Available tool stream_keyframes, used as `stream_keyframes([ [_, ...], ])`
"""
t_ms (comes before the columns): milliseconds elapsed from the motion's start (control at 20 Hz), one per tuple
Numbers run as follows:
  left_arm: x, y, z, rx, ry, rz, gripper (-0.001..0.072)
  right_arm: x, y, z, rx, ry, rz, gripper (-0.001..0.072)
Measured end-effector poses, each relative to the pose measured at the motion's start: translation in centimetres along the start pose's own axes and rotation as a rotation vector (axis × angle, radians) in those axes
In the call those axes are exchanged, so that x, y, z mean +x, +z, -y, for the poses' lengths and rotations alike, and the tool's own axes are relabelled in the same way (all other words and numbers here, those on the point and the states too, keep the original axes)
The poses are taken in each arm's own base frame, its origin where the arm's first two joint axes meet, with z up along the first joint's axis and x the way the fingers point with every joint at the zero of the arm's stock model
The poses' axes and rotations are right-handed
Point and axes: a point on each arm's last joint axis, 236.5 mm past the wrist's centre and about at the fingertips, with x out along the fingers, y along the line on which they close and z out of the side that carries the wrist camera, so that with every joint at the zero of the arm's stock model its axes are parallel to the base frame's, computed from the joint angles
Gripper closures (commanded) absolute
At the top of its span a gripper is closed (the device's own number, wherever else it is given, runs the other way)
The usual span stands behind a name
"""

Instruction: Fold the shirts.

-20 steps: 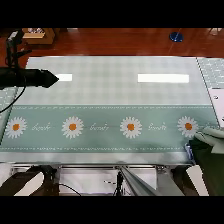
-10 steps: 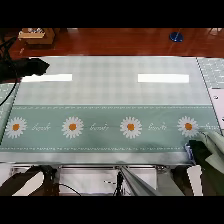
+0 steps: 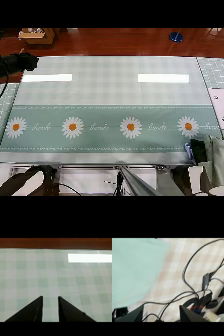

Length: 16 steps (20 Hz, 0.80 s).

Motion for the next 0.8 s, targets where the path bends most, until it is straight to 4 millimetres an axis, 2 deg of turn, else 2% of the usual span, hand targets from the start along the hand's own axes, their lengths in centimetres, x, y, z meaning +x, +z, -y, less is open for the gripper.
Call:
stream_keyframes([
  [100,0.1,0.0,-0.1,-0.001,0.001,-0.001,0.0430,-0.2,1.3,-0.4,-0.018,0.009,0.052,0.0178],
  [150,0.1,0.0,-0.2,-0.002,0.003,-0.001,0.0334,-0.8,2.8,-1.1,-0.037,0.037,0.112,0.0179],
  [200,0.2,-0.1,-0.2,-0.003,0.003,-0.003,0.0175,-2.0,4.6,-2.5,-0.061,0.087,0.186,0.0180],
  [250,0.3,-0.2,-0.1,-0.004,0.000,-0.005,0.0117,-4.1,7.0,-4.7,-0.097,0.170,0.287,0.0181],
  [300,0.5,-0.3,0.2,-0.008,-0.009,-0.008,0.0106,-6.9,9.6,-7.3,-0.138,0.268,0.403,0.0182],
  [350,0.7,-0.4,0.7,-0.006,-0.020,-0.012,0.0107,-10.8,11.7,-11.1,-0.197,0.399,0.516,0.0182],
  [400,1.0,-0.6,1.6,-0.005,-0.040,-0.018,0.0111,-15.0,12.9,-14.9,-0.264,0.528,0.615,0.0182],
  [450,1.4,-0.9,2.7,0.001,-0.064,-0.029,0.0114,-19.4,13.0,-19.2,-0.353,0.661,0.687,0.0182],
  [500,2.0,-1.4,4.0,0.012,-0.090,-0.046,0.0116,-23.0,12.0,-23.1,-0.449,0.767,0.725,0.0182],
  [550,2.7,-2.2,5.4,0.024,-0.120,-0.071,0.0116,-26.3,10.1,-27.1,-0.559,0.862,0.750,0.0182],
  [650,4.2,-4.9,8.7,0.025,-0.192,-0.174,0.0116,-29.8,5.0,-33.7,-0.784,0.948,0.753,0.0182],
  [700,4.9,-6.9,10.1,0.028,-0.221,-0.256,0.0116,-30.3,2.5,-36.2,-0.886,0.948,0.747,0.0182],
  [800,6.1,-10.8,11.9,0.037,-0.236,-0.418,0.0116,-29.7,-1.7,-40.1,-1.075,0.874,0.741,0.0182],
])
